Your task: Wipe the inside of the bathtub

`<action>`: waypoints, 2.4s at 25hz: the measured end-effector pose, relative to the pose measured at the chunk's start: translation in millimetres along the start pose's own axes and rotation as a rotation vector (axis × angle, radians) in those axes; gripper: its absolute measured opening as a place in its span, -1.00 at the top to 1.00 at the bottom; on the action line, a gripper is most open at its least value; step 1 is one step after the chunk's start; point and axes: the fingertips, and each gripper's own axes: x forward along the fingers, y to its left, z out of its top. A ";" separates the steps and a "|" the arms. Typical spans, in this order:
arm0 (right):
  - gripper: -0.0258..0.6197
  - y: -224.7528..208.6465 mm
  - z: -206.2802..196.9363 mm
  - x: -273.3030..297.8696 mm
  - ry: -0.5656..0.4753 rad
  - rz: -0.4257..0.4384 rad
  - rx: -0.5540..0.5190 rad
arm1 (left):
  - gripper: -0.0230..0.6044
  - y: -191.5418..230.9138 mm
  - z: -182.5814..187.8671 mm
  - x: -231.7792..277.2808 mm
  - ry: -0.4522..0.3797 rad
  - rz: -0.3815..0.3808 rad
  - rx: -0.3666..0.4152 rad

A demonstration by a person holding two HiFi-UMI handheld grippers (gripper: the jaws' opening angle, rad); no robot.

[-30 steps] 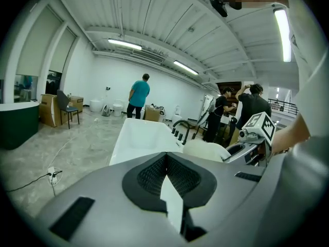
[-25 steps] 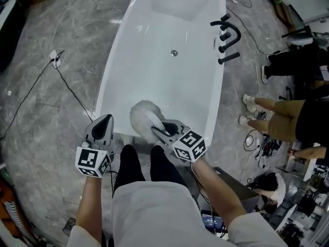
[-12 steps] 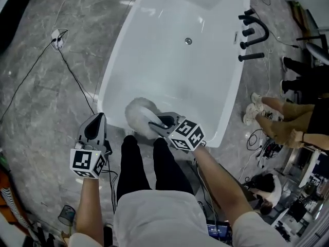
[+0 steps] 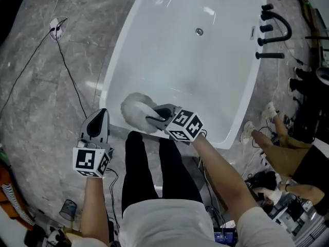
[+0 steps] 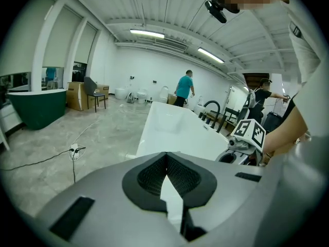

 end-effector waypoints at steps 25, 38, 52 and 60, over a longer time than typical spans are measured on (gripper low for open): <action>0.63 -35.9 -25.3 118.4 0.213 0.377 0.091 | 0.90 39.6 -57.4 65.6 0.044 -0.063 0.001; 0.63 -66.8 -35.0 132.0 0.194 0.448 0.184 | 0.90 25.8 -57.6 106.9 0.063 -0.142 0.044; 0.63 -145.3 -71.6 161.3 0.199 0.376 0.238 | 0.90 0.0 -65.2 154.3 0.135 -0.215 0.084; 0.63 -177.3 -85.6 172.6 0.188 0.381 0.231 | 0.90 -8.8 -75.5 169.6 0.134 -0.237 0.076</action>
